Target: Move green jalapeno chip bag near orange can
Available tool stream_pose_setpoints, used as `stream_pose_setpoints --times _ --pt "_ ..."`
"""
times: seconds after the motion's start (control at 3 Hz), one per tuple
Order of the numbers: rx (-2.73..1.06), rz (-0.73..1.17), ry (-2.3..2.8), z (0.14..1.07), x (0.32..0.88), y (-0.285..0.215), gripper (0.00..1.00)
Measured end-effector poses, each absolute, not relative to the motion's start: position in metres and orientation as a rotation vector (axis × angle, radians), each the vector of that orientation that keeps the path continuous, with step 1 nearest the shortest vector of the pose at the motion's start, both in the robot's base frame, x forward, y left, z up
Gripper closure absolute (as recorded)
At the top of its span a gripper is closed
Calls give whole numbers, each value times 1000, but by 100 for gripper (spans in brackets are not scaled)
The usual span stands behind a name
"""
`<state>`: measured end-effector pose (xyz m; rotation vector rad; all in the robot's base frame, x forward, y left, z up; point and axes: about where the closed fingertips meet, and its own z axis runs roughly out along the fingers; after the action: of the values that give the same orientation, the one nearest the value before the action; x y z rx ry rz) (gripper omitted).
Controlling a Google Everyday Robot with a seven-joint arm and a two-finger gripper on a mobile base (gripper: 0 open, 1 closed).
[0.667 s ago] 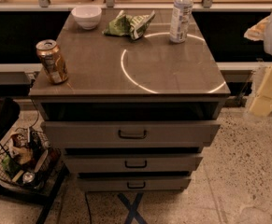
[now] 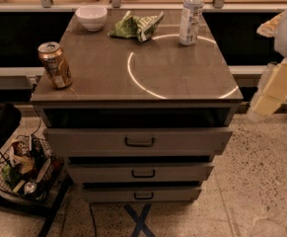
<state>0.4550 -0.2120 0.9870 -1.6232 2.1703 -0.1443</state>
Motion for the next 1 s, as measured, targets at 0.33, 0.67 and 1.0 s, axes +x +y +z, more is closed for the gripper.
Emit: stream_pose_setpoints --times 0.33,0.67,1.0 --pt "-1414 -102 2160 975 500 -207 0" --pt "-1216 -104 2093 979 577 -193 0" --pt "-1110 -101 1928 1006 653 -162 0"
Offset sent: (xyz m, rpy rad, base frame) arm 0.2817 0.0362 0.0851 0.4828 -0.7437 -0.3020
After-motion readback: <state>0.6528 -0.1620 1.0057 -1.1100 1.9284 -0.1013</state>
